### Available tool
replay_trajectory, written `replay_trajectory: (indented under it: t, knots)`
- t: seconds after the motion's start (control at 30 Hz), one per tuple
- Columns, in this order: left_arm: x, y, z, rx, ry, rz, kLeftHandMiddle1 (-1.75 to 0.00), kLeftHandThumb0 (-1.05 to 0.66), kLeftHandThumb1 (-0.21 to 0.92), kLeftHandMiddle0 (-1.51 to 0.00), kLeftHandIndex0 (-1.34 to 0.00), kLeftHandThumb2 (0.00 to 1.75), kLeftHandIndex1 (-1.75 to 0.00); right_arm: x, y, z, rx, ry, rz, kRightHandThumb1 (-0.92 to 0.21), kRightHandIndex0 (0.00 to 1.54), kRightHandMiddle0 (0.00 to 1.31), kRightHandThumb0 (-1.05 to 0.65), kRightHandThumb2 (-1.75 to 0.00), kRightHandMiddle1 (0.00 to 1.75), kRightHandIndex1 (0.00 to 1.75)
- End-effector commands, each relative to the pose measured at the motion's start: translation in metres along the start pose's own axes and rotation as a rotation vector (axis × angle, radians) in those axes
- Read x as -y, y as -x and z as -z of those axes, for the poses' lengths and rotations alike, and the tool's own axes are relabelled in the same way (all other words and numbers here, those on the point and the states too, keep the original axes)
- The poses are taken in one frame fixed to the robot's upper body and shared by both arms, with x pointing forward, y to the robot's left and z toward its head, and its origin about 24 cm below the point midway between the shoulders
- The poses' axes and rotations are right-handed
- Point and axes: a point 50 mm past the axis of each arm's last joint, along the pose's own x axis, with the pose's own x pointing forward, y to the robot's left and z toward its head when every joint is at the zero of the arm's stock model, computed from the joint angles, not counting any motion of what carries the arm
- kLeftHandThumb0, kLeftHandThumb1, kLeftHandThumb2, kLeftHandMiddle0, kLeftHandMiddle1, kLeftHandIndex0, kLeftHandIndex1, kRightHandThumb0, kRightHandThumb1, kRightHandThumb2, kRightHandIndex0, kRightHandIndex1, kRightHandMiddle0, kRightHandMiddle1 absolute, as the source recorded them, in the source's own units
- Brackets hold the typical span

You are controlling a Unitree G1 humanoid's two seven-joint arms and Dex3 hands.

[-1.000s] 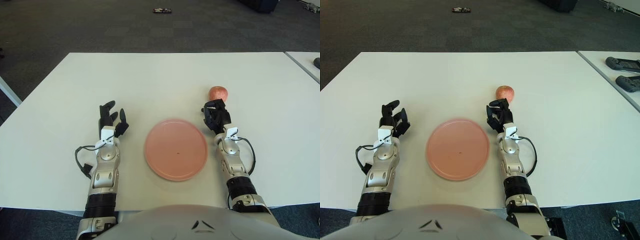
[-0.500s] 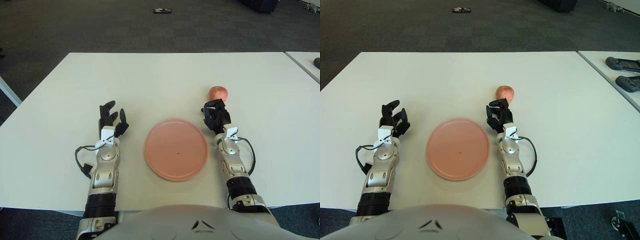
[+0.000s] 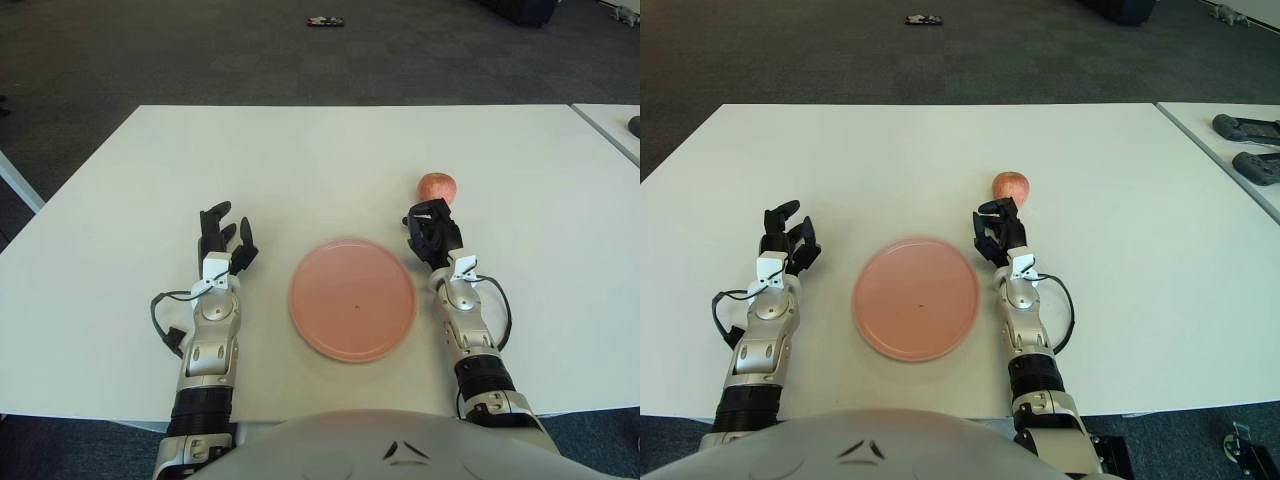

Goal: Put the apple into the plate.

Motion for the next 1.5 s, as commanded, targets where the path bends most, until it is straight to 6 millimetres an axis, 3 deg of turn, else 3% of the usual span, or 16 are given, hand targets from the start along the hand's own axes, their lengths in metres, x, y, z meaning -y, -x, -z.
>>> replay_trajectory:
  t: [0.0,0.17,0.57,0.63,0.73,0.93,1.03,1.17,1.3,1.47]
  knots:
    - [-0.002,-0.001,0.0,-0.001,-0.007,-0.019,-0.54,-0.72,0.92,-0.3,0.0,0.79,-0.92,0.005,0.014,-0.026,0.149,-0.005,0.05,-0.92,0.39,0.14,-0.18,-0.49,1.7,1.41]
    - [-0.002,-0.002,0.0,-0.001,-0.009,-0.02,-0.54,-0.72,0.92,-0.3,0.0,0.79,-0.92,0.015,0.019,-0.058,0.315,0.034,0.147,-0.92,0.34,0.08,-0.03,-0.48,1.7,1.55]
    - [-0.002,-0.005,0.0,-0.006,-0.008,-0.021,-0.55,-0.71,0.92,-0.31,0.0,0.79,-0.93,0.014,0.019,-0.061,0.321,0.046,0.165,-0.92,0.3,0.05,0.0,-0.5,1.72,1.59]
    - [-0.002,-0.005,0.001,-0.009,-0.006,-0.022,-0.55,-0.71,0.92,-0.31,0.0,0.79,-0.94,0.027,-0.002,-0.087,0.541,0.146,0.384,-0.87,0.27,0.04,-0.09,-0.55,1.64,1.5]
    - [-0.001,-0.005,0.001,-0.01,0.001,-0.021,-0.55,-0.71,0.92,-0.31,0.0,0.78,-0.95,0.028,-0.02,-0.109,0.689,0.165,0.512,-0.64,0.21,0.03,-0.35,-0.84,1.35,1.15]
    - [-0.001,-0.006,0.001,-0.006,0.003,-0.018,-0.56,-0.71,0.92,-0.31,0.0,0.78,-0.96,0.024,-0.033,-0.127,0.793,0.143,0.552,-0.49,0.16,0.03,-0.36,-1.03,1.25,1.06]
    - [-0.001,-0.006,0.002,-0.006,0.002,-0.021,-0.56,-0.71,0.92,-0.31,0.0,0.78,-0.96,0.023,-0.038,-0.132,0.834,0.159,0.579,-0.46,0.13,0.01,-0.34,-1.08,1.24,1.08]
    - [-0.002,-0.007,0.003,-0.012,0.009,-0.026,-0.57,-0.7,0.92,-0.31,0.0,0.78,-0.97,0.021,-0.053,-0.164,0.937,0.189,0.622,-0.44,0.11,0.0,-0.29,-1.13,1.24,1.12]
    - [-0.001,-0.008,0.003,-0.01,0.013,-0.023,-0.58,-0.7,0.92,-0.32,0.0,0.77,-0.98,0.032,-0.069,-0.164,0.913,0.25,0.64,-0.43,0.1,0.0,-0.28,-1.14,1.23,1.15]
    - [-0.001,-0.007,0.003,-0.004,0.012,-0.019,-0.59,-0.71,0.92,-0.31,0.0,0.77,-0.98,0.034,-0.09,-0.156,0.838,0.397,0.616,-0.58,0.11,0.0,-0.46,-0.93,1.14,1.04]
